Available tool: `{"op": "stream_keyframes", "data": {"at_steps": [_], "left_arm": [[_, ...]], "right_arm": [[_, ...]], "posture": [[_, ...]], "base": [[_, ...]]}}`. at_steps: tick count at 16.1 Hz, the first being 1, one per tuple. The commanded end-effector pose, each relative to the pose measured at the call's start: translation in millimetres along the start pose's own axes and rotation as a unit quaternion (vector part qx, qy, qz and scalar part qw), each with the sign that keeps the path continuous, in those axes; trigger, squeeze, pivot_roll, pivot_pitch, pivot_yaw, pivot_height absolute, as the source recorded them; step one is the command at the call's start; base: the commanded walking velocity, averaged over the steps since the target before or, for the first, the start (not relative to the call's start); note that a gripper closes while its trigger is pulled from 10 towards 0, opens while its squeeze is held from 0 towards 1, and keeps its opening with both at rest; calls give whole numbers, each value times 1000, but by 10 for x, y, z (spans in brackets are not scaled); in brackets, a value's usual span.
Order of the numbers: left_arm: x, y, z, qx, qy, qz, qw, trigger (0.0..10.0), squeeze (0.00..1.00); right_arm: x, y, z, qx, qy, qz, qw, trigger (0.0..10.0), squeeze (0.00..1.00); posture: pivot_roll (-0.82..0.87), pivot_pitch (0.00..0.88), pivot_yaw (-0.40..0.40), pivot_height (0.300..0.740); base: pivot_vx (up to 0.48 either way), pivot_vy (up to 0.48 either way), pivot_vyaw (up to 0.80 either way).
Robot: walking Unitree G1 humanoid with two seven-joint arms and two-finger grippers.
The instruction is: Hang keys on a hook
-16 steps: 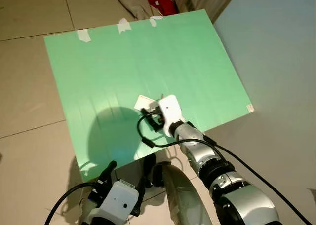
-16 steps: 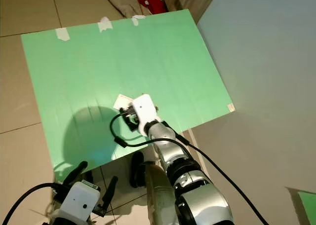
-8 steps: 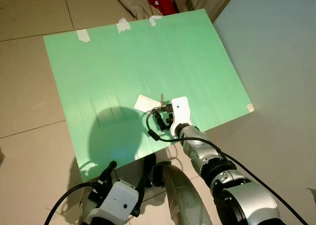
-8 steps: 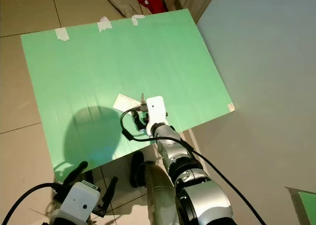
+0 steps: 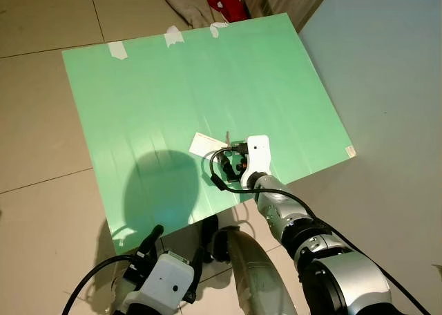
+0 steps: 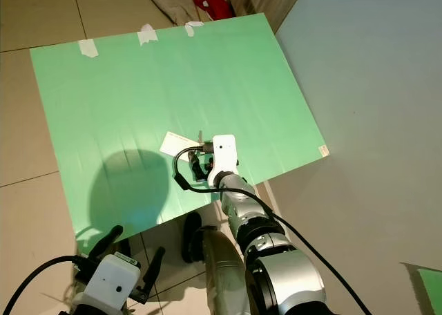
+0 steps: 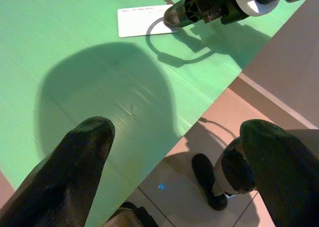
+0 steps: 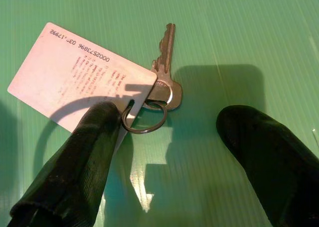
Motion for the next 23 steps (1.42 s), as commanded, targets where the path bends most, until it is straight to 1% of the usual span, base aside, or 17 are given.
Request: {"op": "stream_keyframes", "data": {"at_steps": [1,2,3,4,12,15,21,23], "left_arm": [[-44,-39,100,-11,-17,-16,1000,10000,0],[-44,-38,101,-11,-17,-16,1000,10000,0],[-43,-38,101,-11,-17,-16,1000,10000,0],[-39,-34,107,-11,-18,-15,1000,10000,0],[0,-19,119,-5,-24,-6,1000,10000,0],[14,-12,129,-6,-27,-4,1000,10000,0],[19,-10,131,-7,-30,-4,1000,10000,0],[28,-8,130,-8,-29,-3,1000,10000,0]], "right_arm": [[2,-179,-282,39,24,-37,998,10000,0],[3,-177,-289,38,25,-37,998,9216,0],[4,-176,-292,38,26,-37,998,4157,0],[4,-176,-293,37,28,-37,998,0,0],[-18,-197,-269,19,29,-28,999,0,0],[-20,-192,-267,19,30,-23,999,0,0],[-11,-121,-281,13,32,-2,999,0,0],[5,3,-244,18,32,24,999,0,0]], "posture": [[266,507,-240,722],[266,507,-240,722],[266,507,-240,722],[262,503,-238,722],[249,477,-231,722],[244,480,-231,722],[233,491,-231,722],[230,491,-232,722]], "base": [[0,0,0],[0,0,0],[0,0,0],[0,0,0],[0,0,0],[0,0,0],[0,0,0],[0,0,0]]}}
Point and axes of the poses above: a point about 5 cm out from each wrist's last joint towards the gripper, its own x axis pointing out of the wrist towards the gripper, its own y axis along the axis of the wrist's last joint, z = x × y, the point moved 1 cm from there along x, pointing out of the wrist towards the gripper, and after that the axes turned 3 degrees about -x, right-handed, at the moved point
